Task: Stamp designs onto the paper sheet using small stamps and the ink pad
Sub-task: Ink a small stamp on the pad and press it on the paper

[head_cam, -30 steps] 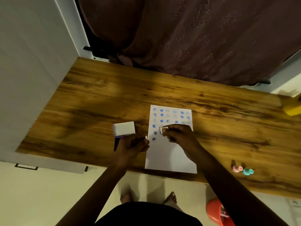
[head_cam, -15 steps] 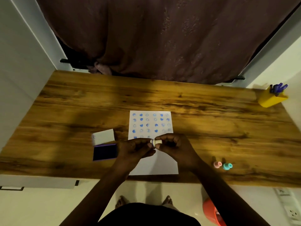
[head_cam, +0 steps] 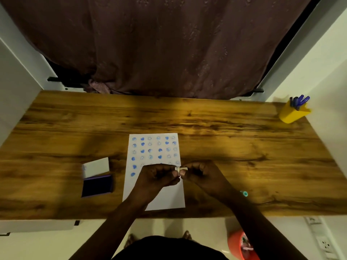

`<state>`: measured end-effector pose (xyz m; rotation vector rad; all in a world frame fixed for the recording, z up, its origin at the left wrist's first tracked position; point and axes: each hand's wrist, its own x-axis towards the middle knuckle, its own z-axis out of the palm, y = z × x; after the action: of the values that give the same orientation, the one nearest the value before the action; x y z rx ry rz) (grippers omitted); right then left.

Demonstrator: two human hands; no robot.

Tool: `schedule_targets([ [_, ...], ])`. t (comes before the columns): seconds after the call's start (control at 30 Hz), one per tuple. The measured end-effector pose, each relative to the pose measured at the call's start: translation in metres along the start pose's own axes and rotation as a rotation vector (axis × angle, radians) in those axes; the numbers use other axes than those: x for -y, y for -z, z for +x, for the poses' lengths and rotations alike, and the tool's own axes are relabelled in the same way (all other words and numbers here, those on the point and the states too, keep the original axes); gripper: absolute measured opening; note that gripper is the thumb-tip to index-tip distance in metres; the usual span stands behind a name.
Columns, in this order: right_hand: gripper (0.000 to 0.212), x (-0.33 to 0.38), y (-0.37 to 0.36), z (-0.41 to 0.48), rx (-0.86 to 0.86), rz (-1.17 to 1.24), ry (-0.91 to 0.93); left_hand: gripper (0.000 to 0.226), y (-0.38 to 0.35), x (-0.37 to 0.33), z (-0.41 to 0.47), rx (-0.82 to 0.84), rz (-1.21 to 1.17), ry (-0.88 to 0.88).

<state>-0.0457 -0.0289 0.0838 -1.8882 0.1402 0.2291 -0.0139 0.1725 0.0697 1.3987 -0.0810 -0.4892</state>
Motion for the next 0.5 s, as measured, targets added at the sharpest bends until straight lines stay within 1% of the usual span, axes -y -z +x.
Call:
schedule_targets([
  [0.07, 0.019, -0.005, 0.014, 0.001, 0.019, -0.054, 0.008, 0.023, -0.013, 0.002, 0.005, 0.002, 0.001, 0.016],
  [0.13, 0.019, -0.008, 0.032, 0.007, 0.012, -0.146, -0.015, 0.029, -0.026, 0.004, 0.009, -0.028, -0.024, 0.051],
  [0.23, 0.018, -0.023, 0.069, 0.026, -0.118, -0.371, 0.01, 0.034, -0.04, 0.009, 0.017, -0.076, -0.027, 0.103],
  [0.3, 0.015, -0.038, 0.095, 0.043, -0.216, -0.494, 0.006, 0.03, -0.044, 0.015, 0.02, -0.09, -0.037, 0.126],
  [0.37, 0.013, -0.054, 0.117, 0.06, -0.271, -0.628, -0.035, 0.026, -0.047, 0.02, 0.023, -0.109, -0.054, 0.149],
  [0.43, 0.013, -0.067, 0.134, 0.076, -0.274, -0.731, -0.086, 0.026, -0.05, 0.026, 0.024, -0.105, -0.072, 0.165],
  [0.5, 0.015, -0.073, 0.144, 0.088, -0.257, -0.81, -0.106, 0.032, -0.052, 0.03, 0.026, -0.102, -0.083, 0.175],
])
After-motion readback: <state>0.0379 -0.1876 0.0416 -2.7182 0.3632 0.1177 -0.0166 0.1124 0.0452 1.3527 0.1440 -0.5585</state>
